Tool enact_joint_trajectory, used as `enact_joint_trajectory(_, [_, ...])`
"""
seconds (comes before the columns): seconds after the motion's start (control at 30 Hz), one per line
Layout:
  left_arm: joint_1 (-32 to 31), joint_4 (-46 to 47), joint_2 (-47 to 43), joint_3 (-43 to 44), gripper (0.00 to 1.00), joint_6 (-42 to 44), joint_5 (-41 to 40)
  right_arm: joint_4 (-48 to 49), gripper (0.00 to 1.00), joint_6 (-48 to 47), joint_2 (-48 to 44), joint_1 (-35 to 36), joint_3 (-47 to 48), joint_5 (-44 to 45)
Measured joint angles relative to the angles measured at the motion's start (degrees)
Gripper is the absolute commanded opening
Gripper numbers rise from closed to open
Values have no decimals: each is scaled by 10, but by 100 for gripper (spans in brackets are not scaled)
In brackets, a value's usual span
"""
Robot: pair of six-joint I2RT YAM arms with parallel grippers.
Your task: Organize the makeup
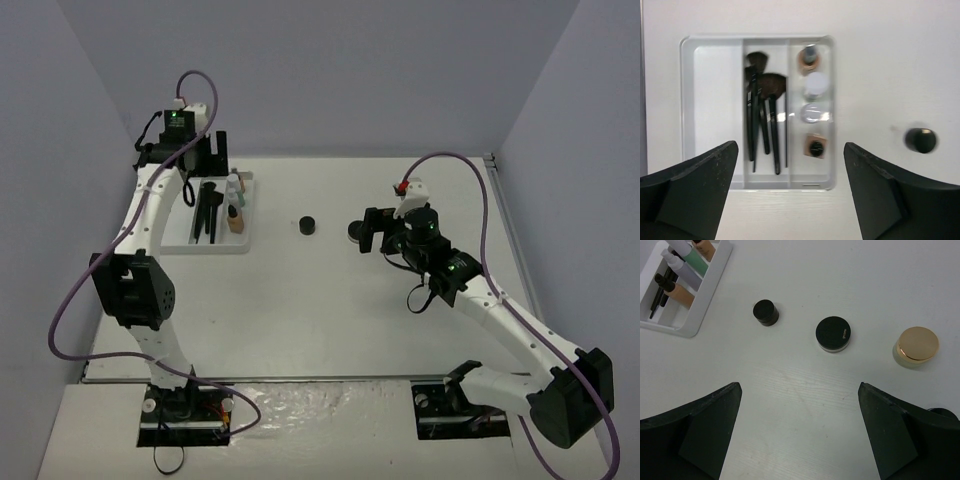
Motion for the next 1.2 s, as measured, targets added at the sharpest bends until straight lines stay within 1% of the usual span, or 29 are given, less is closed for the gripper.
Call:
enact_joint_trajectory(0.03, [-18,2,-19,0,92,0,0,0,100,0,-4,0,0,0])
enact_joint_trajectory(0.1, [-60,7,-48,0,94,-1,1,-1,100,-1,-12,0,0,0])
enact_joint_trajectory(0.2, [-130,9,-60,7,94,-4,2,-3,100,-1,-24,0,0,0])
enact_joint_trajectory(0.3, [-181,8,-32,16,94,-7,4,-6,100,-1,-32,-1,0,0])
enact_joint_trajectory(0.43, [-233,-3,58,48,94,-15,7,-14,100,-1,-41,-3,0,1])
enact_joint_trajectory(0.6, [-258,-25,187,101,94,-17,8,-25,100,-1,-53,-3,0,3])
enact_joint_trajectory(0.77, [-263,-32,270,126,89,-25,14,-36,100,-1,-66,-4,0,4])
enact_joint_trajectory(0.93, [-263,-42,310,167,82,-34,18,-47,100,-1,-76,-4,-1,7])
enact_joint_trajectory(1.03, [-262,-42,315,179,77,-36,20,-51,100,-1,-78,-4,-1,9])
enact_joint_trajectory(1.2, [-262,-43,315,181,74,-39,21,-51,100,0,-80,-4,-3,13])
